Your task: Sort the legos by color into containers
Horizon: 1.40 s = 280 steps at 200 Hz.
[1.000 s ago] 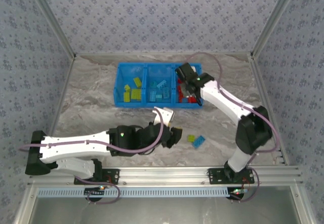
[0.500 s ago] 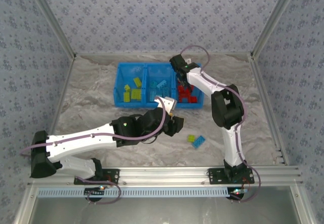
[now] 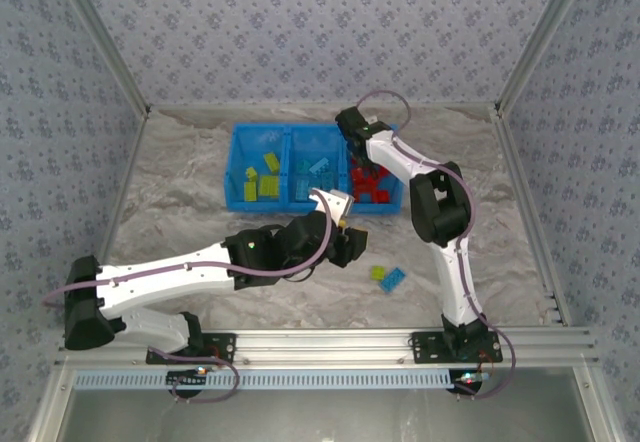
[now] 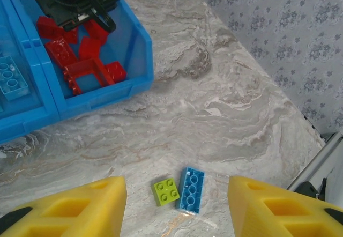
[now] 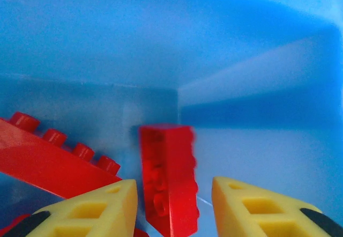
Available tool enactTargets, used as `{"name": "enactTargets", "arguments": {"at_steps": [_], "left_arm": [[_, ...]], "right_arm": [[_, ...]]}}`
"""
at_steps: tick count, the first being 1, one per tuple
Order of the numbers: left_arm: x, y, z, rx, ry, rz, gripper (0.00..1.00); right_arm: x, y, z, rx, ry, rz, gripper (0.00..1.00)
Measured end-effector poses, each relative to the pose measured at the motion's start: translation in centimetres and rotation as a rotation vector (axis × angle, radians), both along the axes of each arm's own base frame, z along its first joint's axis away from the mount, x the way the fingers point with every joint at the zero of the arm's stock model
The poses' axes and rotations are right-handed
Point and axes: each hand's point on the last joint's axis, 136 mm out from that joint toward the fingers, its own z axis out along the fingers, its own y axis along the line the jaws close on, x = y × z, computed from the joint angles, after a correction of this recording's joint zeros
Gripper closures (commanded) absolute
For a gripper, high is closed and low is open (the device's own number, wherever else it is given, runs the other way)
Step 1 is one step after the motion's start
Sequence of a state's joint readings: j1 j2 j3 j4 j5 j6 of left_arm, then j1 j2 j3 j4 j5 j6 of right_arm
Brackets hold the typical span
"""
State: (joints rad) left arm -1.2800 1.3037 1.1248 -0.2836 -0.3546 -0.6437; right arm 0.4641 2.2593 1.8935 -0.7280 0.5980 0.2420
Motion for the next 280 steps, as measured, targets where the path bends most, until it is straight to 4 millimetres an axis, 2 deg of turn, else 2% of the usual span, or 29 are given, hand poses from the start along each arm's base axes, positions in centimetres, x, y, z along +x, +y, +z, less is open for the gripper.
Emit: {"name": "enactTargets", "arguments": {"at_steps": [16, 44, 61, 76, 90, 102, 119, 132, 134, 154, 166, 195, 236, 256, 280], "left_arm": [[0.0, 0.0, -0.1, 0.003, 0.002, -0.001, 0.47], [0.0, 0.0, -0.2, 0.004, 0.004, -0.002, 0.47], [-0.1, 0.0, -0.3, 0.008, 0.009, -0.003, 0.45], [-0.4, 0.1, -0.7, 0.017, 0.031, -0.009, 0.43], [-0.8, 0.0, -1.5, 0.028, 0.063, -0.02, 0.39], [-1.0, -0.2, -2.4, 0.039, 0.098, -0.023, 0.38], [-1.3, -0.7, -5.1, 0.071, 0.199, -0.02, 0.37], [-1.3, -0.9, -7.8, 0.102, 0.298, 0.011, 0.33], [-1.3, -0.9, -8.6, 0.11, 0.329, 0.027, 0.33], [-1.2, -0.6, -12.5, 0.135, 0.5, 0.138, 0.33], [-1.2, -0.7, -13.9, 0.115, 0.59, 0.199, 0.33], [-1.3, -2.1, -16.4, 0.002, 0.824, 0.374, 0.33], [-3.0, -4.4, -21.3, -0.04, 1.11, 0.615, 0.34], [-3.3, -5.1, -22.2, -0.075, 1.176, 0.702, 0.35], [-3.1, -5.6, -21.8, -0.133, 1.219, 0.766, 0.34]], "right_arm": [[0.1, 0.1, 0.3, 0.004, -0.007, 0.001, 0.53], [0.1, 0.1, 1.3, 0.013, -0.02, 0.002, 0.56], [-0.5, 0.2, 3.5, 0.04, -0.05, 0.009, 0.56], [-2.0, -0.1, 6.8, 0.086, -0.092, 0.014, 0.55], [-4.5, -0.5, 11.1, 0.161, -0.154, 0.02, 0.54], [-6.7, -1.0, 13.9, 0.221, -0.198, 0.026, 0.53], [-11.8, -1.8, 17.6, 0.347, -0.257, 0.047, 0.52], [-15.8, -2.3, 18.7, 0.423, -0.272, 0.068, 0.51], [-17.1, -2.4, 19.0, 0.443, -0.275, 0.076, 0.51], [-22.5, -2.8, 18.8, 0.539, -0.255, 0.112, 0.5], [-25.1, -3.1, 17.9, 0.579, -0.219, 0.126, 0.49], [-29.6, -3.3, 16.0, 0.631, -0.109, 0.159, 0.49], [-32.4, -2.5, 15.6, 0.664, -0.044, 0.209, 0.49], [-33.3, -2.5, 15.6, 0.673, -0.035, 0.22, 0.49], [-33.8, -2.2, 15.6, 0.682, -0.027, 0.24, 0.49]]}}
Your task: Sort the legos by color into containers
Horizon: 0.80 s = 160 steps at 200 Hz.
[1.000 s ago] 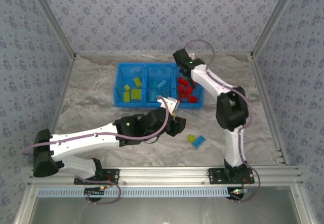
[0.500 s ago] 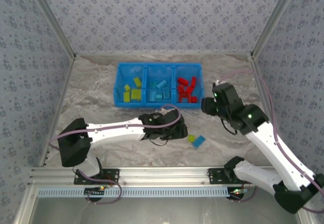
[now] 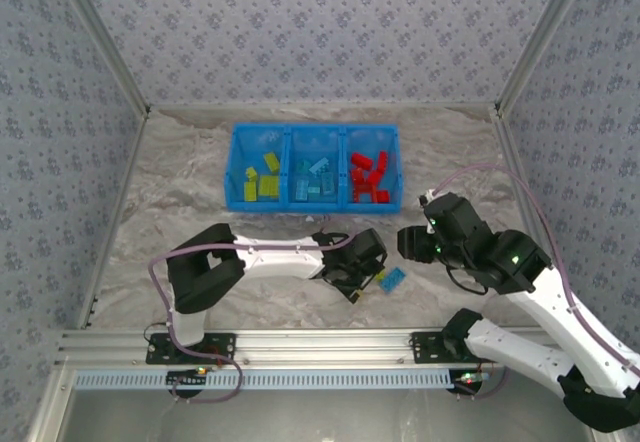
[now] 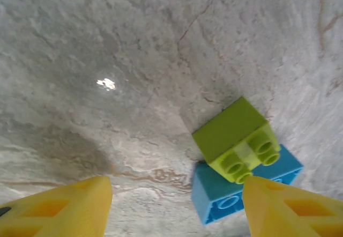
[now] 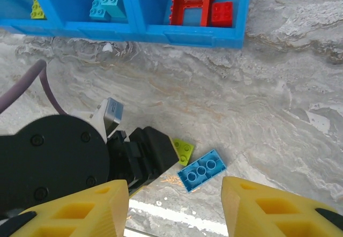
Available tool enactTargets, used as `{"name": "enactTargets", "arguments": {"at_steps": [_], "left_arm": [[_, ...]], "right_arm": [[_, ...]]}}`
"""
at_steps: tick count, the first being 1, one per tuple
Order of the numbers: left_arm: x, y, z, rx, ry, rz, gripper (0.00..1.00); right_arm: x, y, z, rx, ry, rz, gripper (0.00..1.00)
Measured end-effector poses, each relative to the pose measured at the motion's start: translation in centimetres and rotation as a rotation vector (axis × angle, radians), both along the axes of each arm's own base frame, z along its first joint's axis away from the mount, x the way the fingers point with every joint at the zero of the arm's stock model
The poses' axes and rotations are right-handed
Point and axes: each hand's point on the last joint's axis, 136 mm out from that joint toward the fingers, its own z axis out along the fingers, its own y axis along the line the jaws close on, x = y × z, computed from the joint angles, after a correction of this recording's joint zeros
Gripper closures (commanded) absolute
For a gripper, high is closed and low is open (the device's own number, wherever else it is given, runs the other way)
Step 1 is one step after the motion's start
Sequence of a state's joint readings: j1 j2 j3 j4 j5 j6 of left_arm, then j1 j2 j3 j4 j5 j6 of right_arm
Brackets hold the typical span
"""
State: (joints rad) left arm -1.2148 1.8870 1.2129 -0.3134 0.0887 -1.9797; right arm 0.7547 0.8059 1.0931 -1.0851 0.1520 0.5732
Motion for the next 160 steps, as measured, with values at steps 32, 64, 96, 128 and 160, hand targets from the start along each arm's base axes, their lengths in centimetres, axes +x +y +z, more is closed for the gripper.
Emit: {"name": "enactTargets", "arguments": {"at_steps": [32, 64, 96, 128, 160], "left_arm": [[0.8, -0.7, 1.0, -0.031, 0.006, 0.065, 0.34], [1.1, -1.3, 1.0, -0.042, 0.012, 0.094, 0.34], [2.1, -1.8, -0.5, -0.023, 0.023, 0.118, 0.34], [3.1, -2.7, -0.4, -0.021, 0.023, 0.132, 0.35], [3.3, -2.8, -0.3, -0.021, 0.026, 0.139, 0.42]], "right_arm": [[-0.7, 0.4, -0.6, 0.006, 0.016, 0.024, 0.49], [-1.6, -0.4, -0.7, 0.017, 0.016, 0.019, 0.49], [-2.4, -1.2, -0.3, 0.042, 0.01, 0.002, 0.49], [-2.7, -1.6, -0.9, 0.049, 0.023, -0.015, 0.49], [-2.8, -1.6, -1.3, 0.046, 0.036, -0.02, 0.49]]}}
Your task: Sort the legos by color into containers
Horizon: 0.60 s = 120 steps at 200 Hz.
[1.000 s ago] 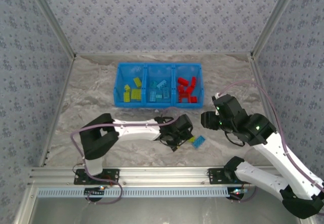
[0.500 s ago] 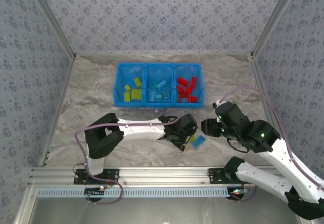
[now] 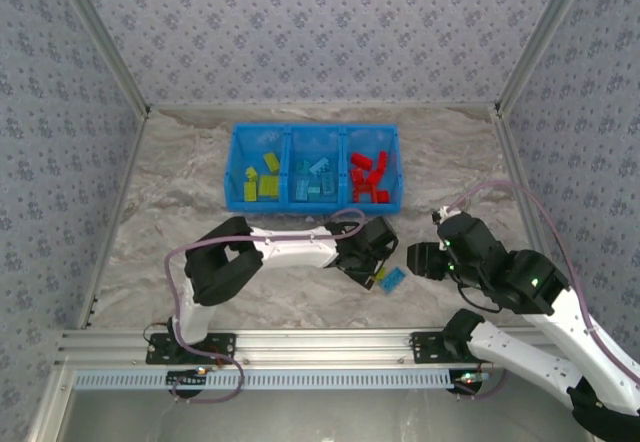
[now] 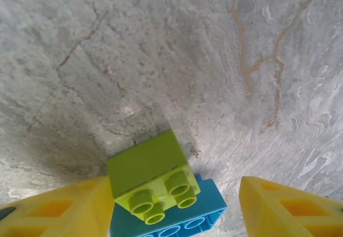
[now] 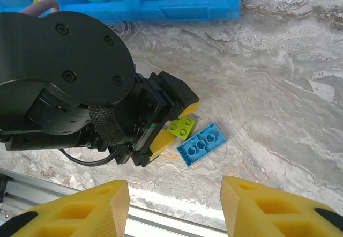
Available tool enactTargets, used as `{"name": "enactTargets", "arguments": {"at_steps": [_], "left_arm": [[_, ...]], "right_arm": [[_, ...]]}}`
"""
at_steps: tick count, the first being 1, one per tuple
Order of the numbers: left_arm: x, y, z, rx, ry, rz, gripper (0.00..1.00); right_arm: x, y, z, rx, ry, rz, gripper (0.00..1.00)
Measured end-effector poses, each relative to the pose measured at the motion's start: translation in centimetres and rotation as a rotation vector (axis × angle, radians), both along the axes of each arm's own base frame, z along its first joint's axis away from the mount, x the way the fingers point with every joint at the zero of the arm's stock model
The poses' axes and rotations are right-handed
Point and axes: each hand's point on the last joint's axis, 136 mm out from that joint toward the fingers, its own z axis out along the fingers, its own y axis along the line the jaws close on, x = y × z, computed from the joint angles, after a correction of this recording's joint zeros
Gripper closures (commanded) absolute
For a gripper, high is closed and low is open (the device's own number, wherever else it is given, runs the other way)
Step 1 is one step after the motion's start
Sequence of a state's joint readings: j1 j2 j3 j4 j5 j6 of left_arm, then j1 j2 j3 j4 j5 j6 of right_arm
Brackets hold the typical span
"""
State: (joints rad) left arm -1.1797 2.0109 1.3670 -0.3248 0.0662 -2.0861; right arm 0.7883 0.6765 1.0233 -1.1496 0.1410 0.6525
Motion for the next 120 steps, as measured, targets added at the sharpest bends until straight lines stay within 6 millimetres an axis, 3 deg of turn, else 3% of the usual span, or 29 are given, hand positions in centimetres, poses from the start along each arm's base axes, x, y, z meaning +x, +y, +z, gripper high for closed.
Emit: {"name": "enactTargets", "arguments": {"at_steps": [120], "left_arm": [[0.0, -0.1, -1.0, 0.09, 0.043, 0.0, 0.55]], "right_arm": [[0.0, 0.0, 0.0, 0.007, 0.004, -0.01, 0.49]]}}
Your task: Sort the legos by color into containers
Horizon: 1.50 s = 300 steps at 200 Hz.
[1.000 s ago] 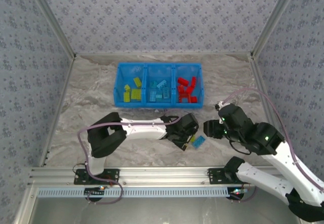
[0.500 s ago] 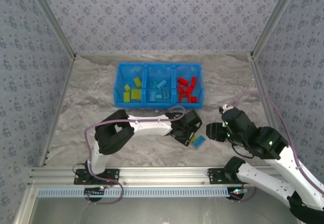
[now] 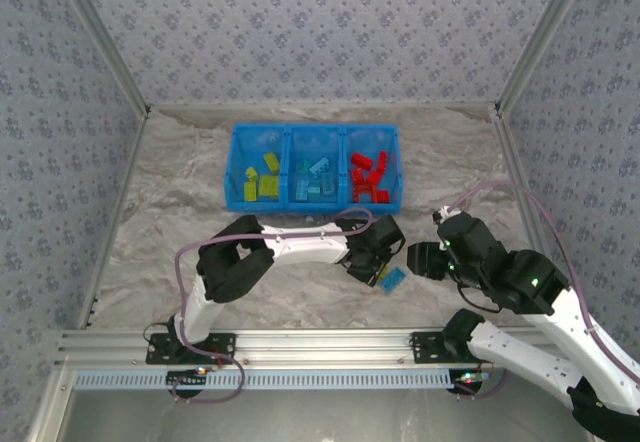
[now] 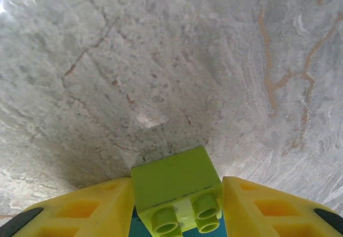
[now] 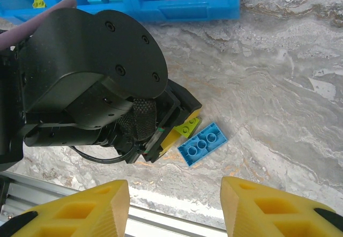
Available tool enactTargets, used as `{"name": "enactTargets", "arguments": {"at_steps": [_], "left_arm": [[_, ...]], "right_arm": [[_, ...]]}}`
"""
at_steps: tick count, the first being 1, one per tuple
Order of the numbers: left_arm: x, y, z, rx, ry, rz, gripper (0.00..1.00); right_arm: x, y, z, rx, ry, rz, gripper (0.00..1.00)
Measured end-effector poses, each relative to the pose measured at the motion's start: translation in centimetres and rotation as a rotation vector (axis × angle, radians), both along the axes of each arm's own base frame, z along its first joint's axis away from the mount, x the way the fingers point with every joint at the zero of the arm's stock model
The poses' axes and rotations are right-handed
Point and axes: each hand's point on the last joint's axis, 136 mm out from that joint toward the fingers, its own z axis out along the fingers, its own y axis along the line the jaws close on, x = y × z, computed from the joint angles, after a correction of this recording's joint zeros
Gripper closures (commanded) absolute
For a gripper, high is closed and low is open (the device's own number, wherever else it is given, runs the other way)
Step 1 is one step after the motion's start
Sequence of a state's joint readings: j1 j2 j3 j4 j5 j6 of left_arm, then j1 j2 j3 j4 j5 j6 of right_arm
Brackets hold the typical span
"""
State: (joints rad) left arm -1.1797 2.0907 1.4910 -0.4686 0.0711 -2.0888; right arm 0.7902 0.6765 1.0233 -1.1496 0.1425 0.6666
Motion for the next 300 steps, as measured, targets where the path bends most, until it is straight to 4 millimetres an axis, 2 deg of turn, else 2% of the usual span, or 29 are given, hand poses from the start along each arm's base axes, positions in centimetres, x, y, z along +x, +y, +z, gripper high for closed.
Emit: {"name": "enactTargets", "arguments": {"at_steps": [42, 68, 73, 81, 101, 110, 123, 142, 152, 175, 186, 199, 216, 234, 252, 273, 300], "left_arm": [[0.1, -0.2, 0.1, -0.007, 0.001, -0.007, 0.72], [0.3, -0.2, 0.3, -0.004, -0.021, -0.023, 0.75], [0.4, -0.1, 0.3, -0.001, -0.031, -0.031, 0.79], [0.6, 0.0, 0.4, 0.002, -0.044, -0.04, 0.81], [1.7, 0.9, 1.4, 0.021, -0.11, -0.061, 0.81], [2.3, 1.5, 2.3, 0.034, -0.148, -0.072, 0.81], [3.4, 2.5, 4.6, 0.041, -0.215, -0.088, 0.82], [4.4, 4.5, 9.4, 0.031, -0.328, -0.11, 0.82], [4.9, 6.2, 12.1, 0.03, -0.39, -0.116, 0.82], [5.6, 11.2, 17.7, 0.053, -0.513, -0.13, 0.82], [6.7, 14.1, 19.8, 0.085, -0.571, -0.137, 0.82], [8.5, 18.0, 21.6, 0.147, -0.625, -0.132, 0.82], [10.9, 23.1, 22.9, 0.236, -0.665, -0.119, 0.82], [13.2, 27.9, 23.0, 0.349, -0.675, -0.135, 0.82], [15.2, 31.2, 22.1, 0.452, -0.659, -0.188, 0.82], [17.6, 32.8, 20.6, 0.535, -0.633, -0.27, 0.82], [21.4, 32.8, 18.3, 0.573, -0.608, -0.356, 0.82]], "right_arm": [[0.0, 0.0, 0.0, 0.0, 0.0, 0.0, 0.5], [0.0, 0.0, -0.3, -0.006, 0.005, 0.001, 0.5], [0.0, 0.0, -0.4, -0.009, 0.005, 0.004, 0.5], [0.0, 0.0, -0.4, -0.009, 0.005, 0.005, 0.5], [-0.1, 0.2, 0.0, -0.002, -0.021, 0.035, 0.5], [0.0, 0.3, 0.4, 0.008, -0.042, 0.051, 0.5], [-0.1, 0.6, 0.9, 0.02, -0.064, 0.077, 0.5], [-0.1, 1.6, 1.4, 0.037, -0.091, 0.142, 0.51], [0.0, 2.4, 1.8, 0.048, -0.106, 0.185, 0.51], [0.2, 5.3, 2.5, 0.065, -0.15, 0.304, 0.5], [0.2, 7.6, 2.8, 0.071, -0.172, 0.38, 0.5], [0.1, 10.7, 3.0, 0.069, -0.214, 0.469, 0.5], [-0.1, 14.9, 3.3, 0.059, -0.29, 0.563, 0.5], [-0.2, 19.3, 3.1, 0.026, -0.388, 0.639, 0.49], [0.3, 22.7, 3.3, 0.016, -0.49, 0.665, 0.49], [2.4, 25.8, 3.4, 0.022, -0.584, 0.628, 0.48], [5.5, 28.3, 3.3, 0.029, -0.661, 0.558, 0.47]]}}
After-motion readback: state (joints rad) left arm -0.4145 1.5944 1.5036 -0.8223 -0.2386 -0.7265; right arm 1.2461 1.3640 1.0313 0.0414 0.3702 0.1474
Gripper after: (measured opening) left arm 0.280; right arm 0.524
